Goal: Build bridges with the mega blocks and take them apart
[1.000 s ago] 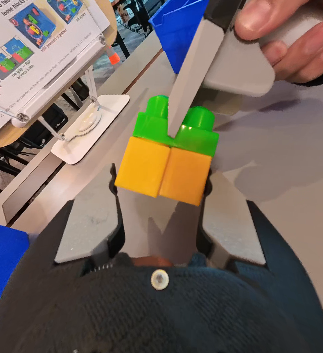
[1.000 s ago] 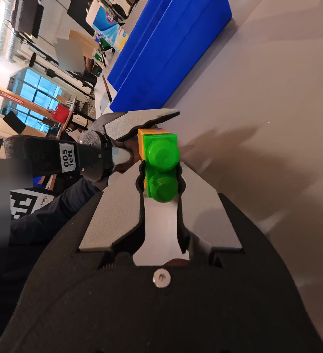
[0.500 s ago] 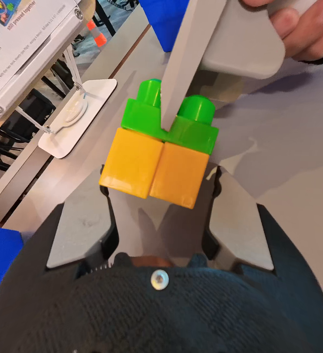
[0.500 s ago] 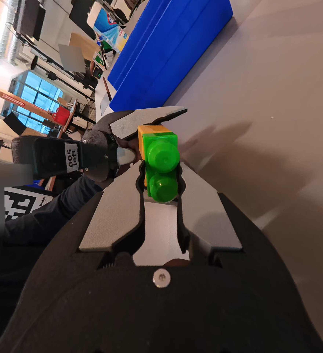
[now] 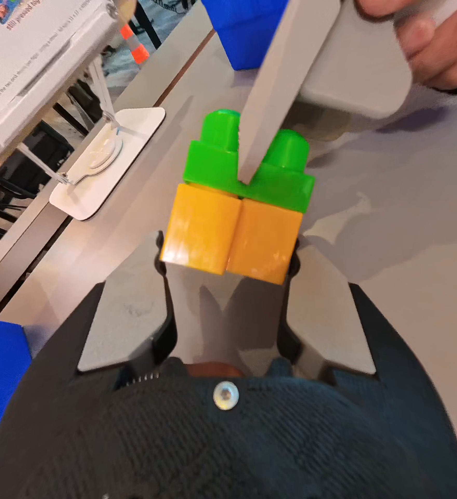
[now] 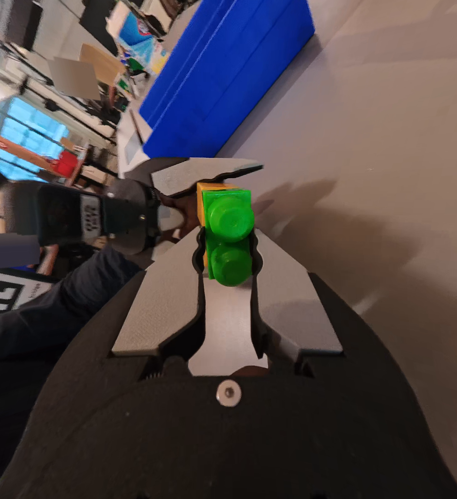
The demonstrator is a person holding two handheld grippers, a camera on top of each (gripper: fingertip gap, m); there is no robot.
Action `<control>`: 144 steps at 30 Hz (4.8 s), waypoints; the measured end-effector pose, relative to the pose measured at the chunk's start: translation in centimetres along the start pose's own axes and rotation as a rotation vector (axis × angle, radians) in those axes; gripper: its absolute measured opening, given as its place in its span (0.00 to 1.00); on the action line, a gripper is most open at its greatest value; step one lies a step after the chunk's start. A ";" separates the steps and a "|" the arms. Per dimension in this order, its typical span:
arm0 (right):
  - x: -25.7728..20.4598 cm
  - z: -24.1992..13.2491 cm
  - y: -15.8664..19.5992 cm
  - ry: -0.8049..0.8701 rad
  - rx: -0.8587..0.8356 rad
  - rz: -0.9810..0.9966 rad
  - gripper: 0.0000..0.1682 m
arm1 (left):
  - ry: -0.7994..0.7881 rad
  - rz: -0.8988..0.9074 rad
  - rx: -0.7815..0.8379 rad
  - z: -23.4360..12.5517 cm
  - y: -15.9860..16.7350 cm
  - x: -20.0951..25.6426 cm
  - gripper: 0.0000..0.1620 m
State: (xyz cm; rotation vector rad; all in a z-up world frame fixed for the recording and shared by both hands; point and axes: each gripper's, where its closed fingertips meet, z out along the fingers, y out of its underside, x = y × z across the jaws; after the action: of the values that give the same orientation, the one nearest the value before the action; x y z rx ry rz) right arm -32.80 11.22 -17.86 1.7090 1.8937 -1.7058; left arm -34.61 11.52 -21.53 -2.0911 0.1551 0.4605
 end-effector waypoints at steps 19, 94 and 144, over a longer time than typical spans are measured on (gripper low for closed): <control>-0.6 0.1 0.5 -0.013 -0.007 -0.005 0.18 | -0.018 0.007 -0.033 0.3 0.6 0.0 0.54; 18.7 -33.8 4.4 1.166 -0.842 0.099 0.19 | 0.024 -0.053 -0.042 -0.2 1.0 0.1 0.55; 14.8 -34.8 0.5 1.135 -0.026 -0.049 0.27 | -0.031 -0.034 -0.115 0.2 2.2 -0.5 0.52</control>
State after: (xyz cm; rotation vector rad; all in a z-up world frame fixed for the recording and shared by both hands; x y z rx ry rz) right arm -18.06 45.88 -14.74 2.9777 2.2126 -0.6428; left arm -35.78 10.50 -23.19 -2.1946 0.0764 0.4912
